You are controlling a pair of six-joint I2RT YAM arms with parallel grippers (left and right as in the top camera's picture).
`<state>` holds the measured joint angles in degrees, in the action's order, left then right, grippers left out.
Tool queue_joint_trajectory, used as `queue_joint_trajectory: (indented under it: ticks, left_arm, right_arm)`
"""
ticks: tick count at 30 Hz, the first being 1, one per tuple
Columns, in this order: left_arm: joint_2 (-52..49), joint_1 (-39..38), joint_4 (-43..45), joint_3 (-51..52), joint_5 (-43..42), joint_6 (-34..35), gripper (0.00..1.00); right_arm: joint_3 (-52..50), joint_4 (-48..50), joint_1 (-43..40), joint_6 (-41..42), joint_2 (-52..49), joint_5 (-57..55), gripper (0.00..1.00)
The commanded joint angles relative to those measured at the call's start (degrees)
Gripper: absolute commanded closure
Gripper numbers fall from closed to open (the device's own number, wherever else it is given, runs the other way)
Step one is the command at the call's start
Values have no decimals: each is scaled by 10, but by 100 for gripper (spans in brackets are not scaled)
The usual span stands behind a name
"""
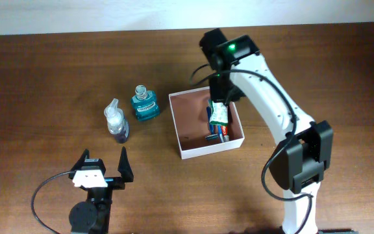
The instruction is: Pack container
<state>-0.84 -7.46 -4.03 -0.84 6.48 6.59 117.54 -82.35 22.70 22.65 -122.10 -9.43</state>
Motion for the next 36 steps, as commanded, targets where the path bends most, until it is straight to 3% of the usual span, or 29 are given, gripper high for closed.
queue_joint_trajectory:
  ticks: [1,15,20,36]
  left_arm:
    - [5,3,1,3,9,-9,1]
    - [5,3,1,3,9,-9,1]
    - [5,3,1,3,9,-9,1]
    - [5,3,1,3,9,-9,1]
  right_arm:
    - [10,-9,-33,3,0,-3,96]
    - [7,-8,-89,4,-1,75,96]
    - [-2,-4,-93,40,-1,79,96]
    - [-116,46,-122,31,-1,146,96]
